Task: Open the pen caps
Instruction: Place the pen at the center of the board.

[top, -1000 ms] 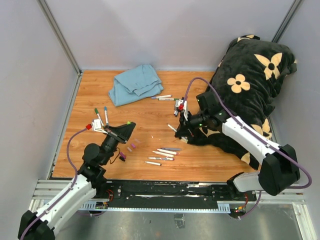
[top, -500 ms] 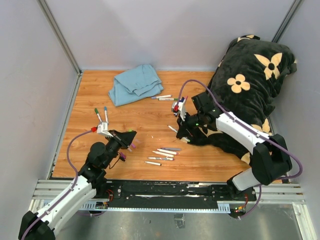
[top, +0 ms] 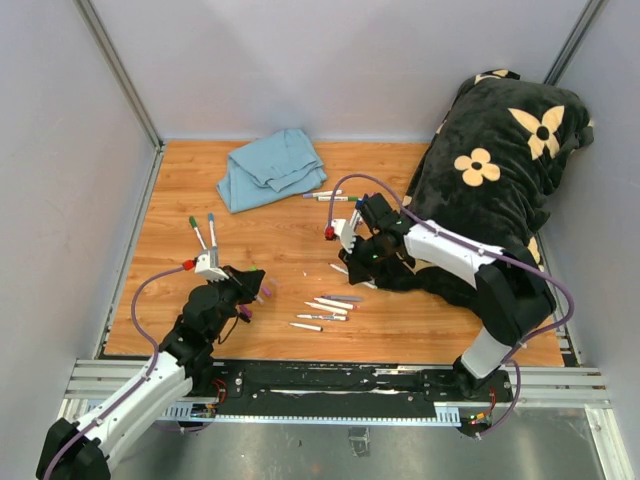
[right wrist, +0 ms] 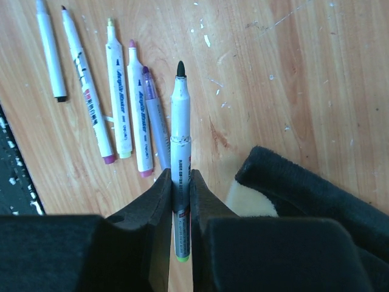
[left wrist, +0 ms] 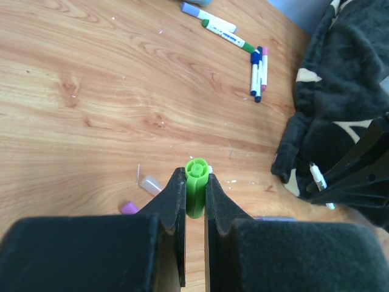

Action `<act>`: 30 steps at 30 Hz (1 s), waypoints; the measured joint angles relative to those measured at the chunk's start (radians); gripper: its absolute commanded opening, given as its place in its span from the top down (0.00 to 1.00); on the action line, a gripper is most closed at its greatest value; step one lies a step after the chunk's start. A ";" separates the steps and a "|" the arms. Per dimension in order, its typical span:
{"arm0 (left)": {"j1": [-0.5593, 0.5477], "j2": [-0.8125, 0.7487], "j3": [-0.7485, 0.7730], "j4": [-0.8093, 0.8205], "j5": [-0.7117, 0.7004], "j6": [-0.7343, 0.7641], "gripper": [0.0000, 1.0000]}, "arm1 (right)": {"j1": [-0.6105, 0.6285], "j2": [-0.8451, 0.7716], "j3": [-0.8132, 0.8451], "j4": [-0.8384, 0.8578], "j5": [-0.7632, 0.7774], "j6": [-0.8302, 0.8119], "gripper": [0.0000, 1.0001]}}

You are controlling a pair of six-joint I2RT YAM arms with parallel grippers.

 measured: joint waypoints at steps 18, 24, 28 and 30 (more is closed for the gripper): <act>0.000 0.007 -0.014 -0.002 -0.030 0.000 1.00 | 0.095 0.175 0.085 -0.055 0.172 0.000 0.81; 0.000 0.013 -0.014 0.000 -0.031 0.000 1.00 | 0.102 0.186 0.090 -0.072 0.182 -0.001 0.76; 0.000 0.014 -0.014 0.002 -0.031 -0.001 1.00 | 0.102 0.186 0.091 -0.074 0.186 -0.001 0.75; 0.000 0.014 -0.014 0.002 -0.031 -0.001 1.00 | 0.102 0.186 0.091 -0.077 0.187 -0.001 0.75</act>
